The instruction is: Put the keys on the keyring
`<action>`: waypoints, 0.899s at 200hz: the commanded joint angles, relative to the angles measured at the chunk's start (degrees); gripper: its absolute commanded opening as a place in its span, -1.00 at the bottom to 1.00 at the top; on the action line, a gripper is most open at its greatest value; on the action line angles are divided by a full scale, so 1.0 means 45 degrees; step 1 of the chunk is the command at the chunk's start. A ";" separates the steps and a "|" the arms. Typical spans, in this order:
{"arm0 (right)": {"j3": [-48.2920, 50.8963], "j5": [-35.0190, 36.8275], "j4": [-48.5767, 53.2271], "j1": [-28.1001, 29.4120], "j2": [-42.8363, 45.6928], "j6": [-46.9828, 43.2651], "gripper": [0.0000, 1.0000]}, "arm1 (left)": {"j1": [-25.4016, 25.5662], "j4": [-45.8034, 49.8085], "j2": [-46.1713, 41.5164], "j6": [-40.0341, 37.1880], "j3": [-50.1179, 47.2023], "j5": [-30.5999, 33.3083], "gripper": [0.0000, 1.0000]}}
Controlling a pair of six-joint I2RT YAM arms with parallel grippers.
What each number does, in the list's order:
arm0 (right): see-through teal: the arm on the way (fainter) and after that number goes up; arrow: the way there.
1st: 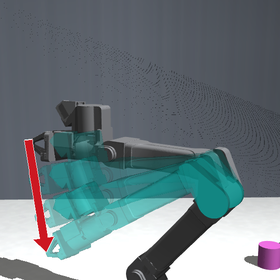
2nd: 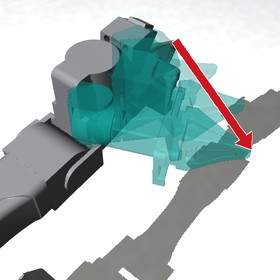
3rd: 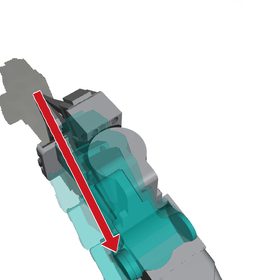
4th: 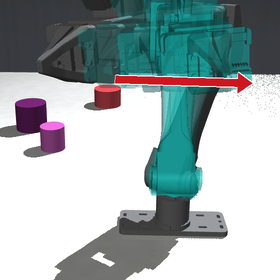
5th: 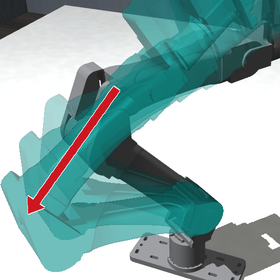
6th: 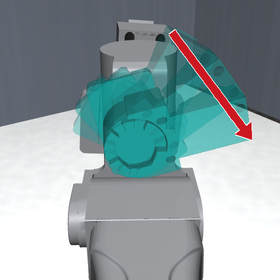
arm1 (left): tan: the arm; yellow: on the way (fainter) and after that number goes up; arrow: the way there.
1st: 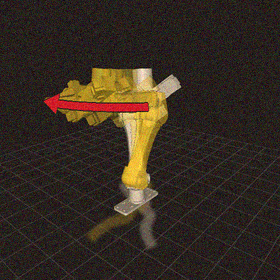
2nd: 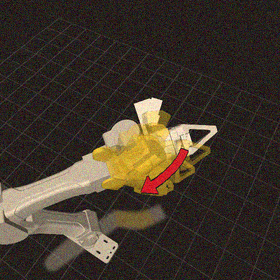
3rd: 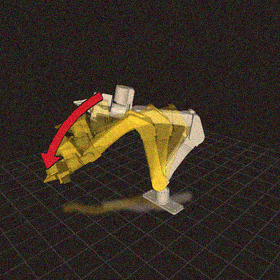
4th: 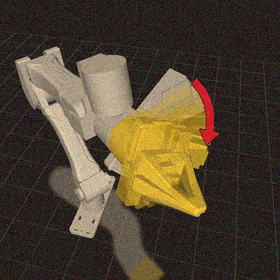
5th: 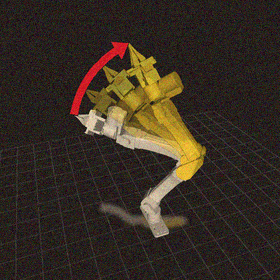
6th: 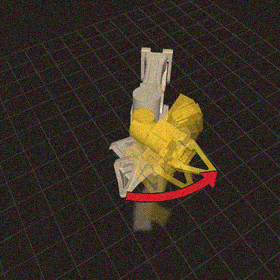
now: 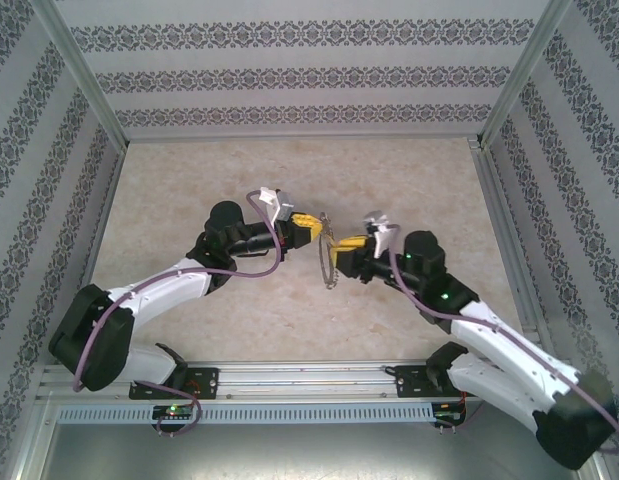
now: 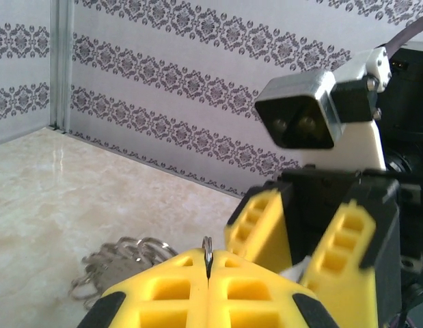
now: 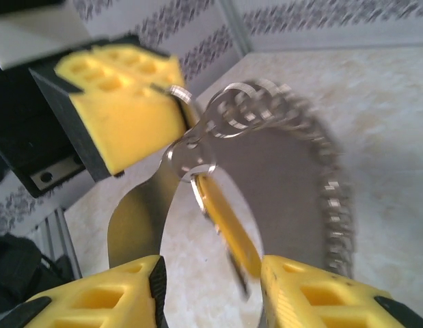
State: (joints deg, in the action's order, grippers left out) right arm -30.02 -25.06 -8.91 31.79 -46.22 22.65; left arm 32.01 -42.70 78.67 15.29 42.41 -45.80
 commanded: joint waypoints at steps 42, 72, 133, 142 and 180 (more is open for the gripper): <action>-0.0302 -0.0807 -0.0098 -0.0964 0.0846 0.0884 -0.14 | -0.0424 -0.2386 0.0212 0.1294 -0.0070 -0.0892 -1.00; -0.0765 -0.1367 -0.0987 -0.0971 0.0053 0.1175 -0.18 | -0.0434 -0.2314 0.0255 0.1475 0.0112 -0.1230 -1.00; -0.1738 -0.2731 -0.2120 -0.0961 -0.1486 0.1176 -0.26 | -0.0424 -0.1967 0.0366 0.1694 0.0370 -0.1810 -1.00; -0.1832 -0.2959 -0.2329 -0.0971 -0.1724 0.1225 -0.29 | -0.0429 -0.1972 0.0403 0.1729 0.0390 -0.1888 -1.00; -0.2073 -0.3585 -0.2978 -0.0972 -0.2476 0.1389 -0.36 | -0.0431 -0.1915 0.0446 0.1881 0.0510 -0.2053 -1.00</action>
State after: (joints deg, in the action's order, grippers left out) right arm -37.43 -37.43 -17.89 27.83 -56.07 28.18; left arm 30.63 -48.05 80.51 22.41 42.19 -52.84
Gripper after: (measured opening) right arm 0.332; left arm 0.050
